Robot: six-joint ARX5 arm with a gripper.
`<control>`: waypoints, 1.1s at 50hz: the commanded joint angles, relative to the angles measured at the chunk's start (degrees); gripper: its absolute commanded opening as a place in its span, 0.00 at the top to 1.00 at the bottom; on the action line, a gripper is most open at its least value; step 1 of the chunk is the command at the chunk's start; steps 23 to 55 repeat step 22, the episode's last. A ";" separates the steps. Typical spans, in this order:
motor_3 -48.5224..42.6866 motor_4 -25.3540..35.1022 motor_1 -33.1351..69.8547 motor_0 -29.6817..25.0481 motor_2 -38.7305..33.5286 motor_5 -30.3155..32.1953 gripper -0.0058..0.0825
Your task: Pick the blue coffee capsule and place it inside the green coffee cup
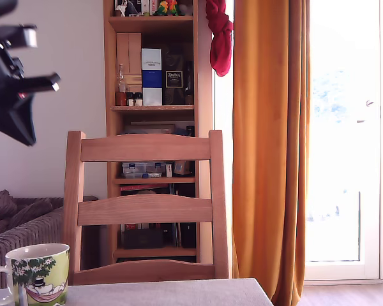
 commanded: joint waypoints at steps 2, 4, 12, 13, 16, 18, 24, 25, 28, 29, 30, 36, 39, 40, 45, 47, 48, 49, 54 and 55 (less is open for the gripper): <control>1.86 -0.44 -4.96 0.48 -4.26 0.31 0.96; 2.16 -0.90 -7.21 0.50 -5.51 0.31 0.96; 2.51 -3.61 -15.28 0.50 -9.07 0.31 0.96; 2.45 -3.85 -16.09 0.50 -9.31 0.28 0.96; 2.32 -4.68 -18.43 0.50 -9.86 0.28 0.96; 2.12 -5.11 -19.89 0.50 -10.05 0.28 0.96; 1.38 -5.14 -22.43 0.50 -10.10 0.31 0.96; 1.38 -5.14 -22.43 0.50 -10.10 0.31 0.96; 1.38 -5.14 -22.43 0.50 -10.10 0.31 0.96; 1.38 -5.14 -22.43 0.50 -10.10 0.31 0.96; 1.38 -5.14 -22.43 0.50 -10.10 0.31 0.96; 1.38 -5.14 -22.43 0.50 -10.10 0.31 0.96; 1.38 -5.14 -22.43 0.50 -10.10 0.31 0.96; 1.38 -5.14 -22.43 0.50 -10.10 0.31 0.96; 1.38 -5.14 -22.43 0.50 -10.10 0.31 0.96; 1.38 -5.14 -22.43 0.50 -10.10 0.31 0.96; 1.38 -5.14 -22.43 0.50 -10.10 0.31 0.96; 1.38 -5.14 -22.43 0.50 -10.10 0.31 0.96; 1.38 -5.14 -22.43 0.50 -10.10 0.31 0.96; 1.38 -5.14 -22.43 0.50 -10.10 0.31 0.96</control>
